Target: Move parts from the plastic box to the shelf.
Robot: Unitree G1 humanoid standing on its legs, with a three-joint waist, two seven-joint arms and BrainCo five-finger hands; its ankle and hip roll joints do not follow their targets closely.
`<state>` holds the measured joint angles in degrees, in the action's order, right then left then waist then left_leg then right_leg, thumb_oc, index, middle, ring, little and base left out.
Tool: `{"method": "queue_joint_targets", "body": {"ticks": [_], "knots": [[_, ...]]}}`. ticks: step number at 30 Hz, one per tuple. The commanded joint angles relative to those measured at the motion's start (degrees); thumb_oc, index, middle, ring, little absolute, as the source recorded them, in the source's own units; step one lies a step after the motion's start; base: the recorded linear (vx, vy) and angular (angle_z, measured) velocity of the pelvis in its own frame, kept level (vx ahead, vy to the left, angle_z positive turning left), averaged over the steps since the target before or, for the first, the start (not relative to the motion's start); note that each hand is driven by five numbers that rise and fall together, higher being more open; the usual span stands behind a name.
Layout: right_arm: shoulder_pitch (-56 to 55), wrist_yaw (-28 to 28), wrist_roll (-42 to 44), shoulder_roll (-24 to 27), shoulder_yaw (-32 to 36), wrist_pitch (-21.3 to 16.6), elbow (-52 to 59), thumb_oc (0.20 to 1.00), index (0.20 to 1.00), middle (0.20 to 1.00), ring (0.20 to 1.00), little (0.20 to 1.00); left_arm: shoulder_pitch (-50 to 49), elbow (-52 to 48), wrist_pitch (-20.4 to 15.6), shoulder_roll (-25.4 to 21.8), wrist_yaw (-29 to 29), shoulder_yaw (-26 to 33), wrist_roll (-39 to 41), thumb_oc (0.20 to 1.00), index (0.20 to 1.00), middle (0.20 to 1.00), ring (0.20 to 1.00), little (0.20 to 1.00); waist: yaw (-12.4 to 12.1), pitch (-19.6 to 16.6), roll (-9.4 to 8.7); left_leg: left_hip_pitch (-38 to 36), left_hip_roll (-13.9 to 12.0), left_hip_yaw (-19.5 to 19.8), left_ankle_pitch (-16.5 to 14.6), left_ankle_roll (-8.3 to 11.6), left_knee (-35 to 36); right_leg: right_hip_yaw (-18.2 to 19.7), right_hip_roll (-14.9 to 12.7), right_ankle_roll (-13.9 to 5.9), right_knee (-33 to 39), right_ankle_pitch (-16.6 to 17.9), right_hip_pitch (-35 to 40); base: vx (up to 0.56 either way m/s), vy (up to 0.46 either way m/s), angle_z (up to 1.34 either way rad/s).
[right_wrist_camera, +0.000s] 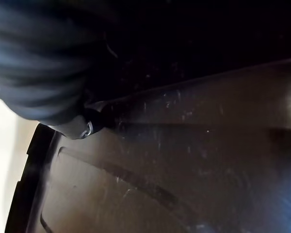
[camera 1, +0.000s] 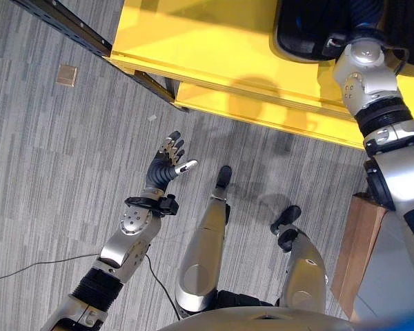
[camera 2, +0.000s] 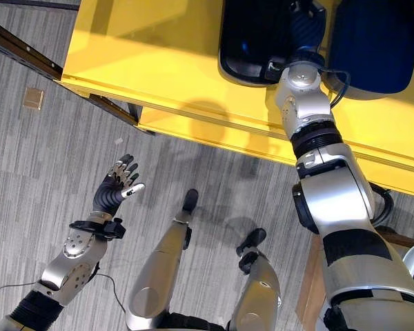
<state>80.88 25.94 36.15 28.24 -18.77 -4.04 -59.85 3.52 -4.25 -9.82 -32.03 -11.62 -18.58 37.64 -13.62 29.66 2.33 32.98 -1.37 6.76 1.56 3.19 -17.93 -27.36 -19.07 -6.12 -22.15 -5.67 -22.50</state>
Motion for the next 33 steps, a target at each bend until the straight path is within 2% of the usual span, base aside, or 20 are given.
{"method": "queue_joint_targets", "body": {"ticks": [1, 10, 27, 28, 29, 30, 33], "knots": [[5.07, -0.45, 2.92, 3.47, -3.46, -4.33, 1.78, 0.2, 0.2, 0.2, 0.2, 0.2, -0.07, -3.55, -3.79, -1.42, -0.34, -1.24, 0.35, 1.0, 1.0, 1.0, 1.0, 1.0, -0.63, -2.57, 0.0, 0.4, -0.54, -4.25, -3.08, -0.55, -0.3, 5.15, 1.16, -0.02, -1.91, -1.91, 0.62, 0.0, 0.0, 0.0], [5.55, -0.32, 6.5, 2.21, -1.87, -4.56, -0.72, 0.2, 0.2, 0.2, 0.2, 0.2, 0.44, -3.21, -3.99, -1.9, -0.47, -1.78, 0.97, 1.0, 1.0, 1.0, 1.0, 1.0, -1.72, -2.69, 0.83, 1.02, 0.27, -3.89, -3.36, -0.78, -0.96, 4.61, 0.89, -0.16, -2.15, -2.2, 0.93, 0.01, 0.0, 0.02], [5.89, -0.35, 8.72, -1.56, -1.38, -5.35, -1.13, 0.2, 0.2, 0.2, 0.2, 0.2, 1.08, -3.12, -3.92, -2.31, -1.09, -2.72, 1.66, 1.0, 1.0, 1.0, 1.0, 1.0, -2.23, -2.29, 0.55, 1.26, 0.5, -3.89, -3.82, -1.06, -1.29, 4.41, 0.88, -0.01, -2.08, -2.37, 1.16, 0.0, 0.0, 0.01], [6.06, 0.06, 8.73, -1.73, -1.1, -5.38, -1.57, 0.238, 0.238, 0.238, 0.238, 0.238, 1.04, -3.17, -3.84, -2.4, -1.16, -2.8, 1.62, 1.0, 1.0, 1.0, 1.0, 1.0, -2.24, -2.19, 0.59, 1.28, 0.57, -3.87, -3.88, -1.13, -1.38, 4.45, 0.85, -0.03, -2.23, -2.39, 1.13, 0.0, 0.0, 0.0], [6.05, 0.13, 8.75, -1.73, -1.0, -5.36, -1.73, 0.777, 0.777, 0.777, 0.777, 0.777, 1.05, -3.2, -3.76, -2.37, -1.16, -2.88, 1.53, 1.0, 1.0, 1.0, 1.0, 1.0, -2.19, -2.15, 0.68, 1.37, 0.59, -3.9, -3.93, -1.14, -1.55, 4.51, 0.79, -0.02, -2.34, -2.42, 1.05, 0.0, 0.0, 0.0], [6.01, 0.22, 8.93, -1.91, -0.85, -5.41, -2.09, 1.0, 1.0, 1.0, 1.0, 1.0, 1.08, -3.33, -3.77, -2.39, -1.18, -2.99, 1.45, 1.0, 1.0, 1.0, 1.0, 1.0, -2.19, -2.12, 0.77, 1.45, 0.61, -3.97, -3.98, -1.16, -1.65, 4.53, 0.8, -0.01, -2.33, -2.44, 1.06, 0.0, 0.0, 0.0], [6.2, 0.62, 9.31, -1.98, -0.31, -5.61, -2.33, 1.0, 1.0, 1.0, 1.0, 1.0, 1.14, -3.28, -3.66, -2.37, -1.29, -3.13, 1.34, 1.0, 1.0, 1.0, 1.0, 1.0, -2.13, -2.1, 0.99, 1.41, 0.68, -4.06, -4.06, -1.26, -1.68, 4.7, 0.76, -0.05, -2.26, -2.31, 1.01, 0.0, 0.0, 0.0]]}}
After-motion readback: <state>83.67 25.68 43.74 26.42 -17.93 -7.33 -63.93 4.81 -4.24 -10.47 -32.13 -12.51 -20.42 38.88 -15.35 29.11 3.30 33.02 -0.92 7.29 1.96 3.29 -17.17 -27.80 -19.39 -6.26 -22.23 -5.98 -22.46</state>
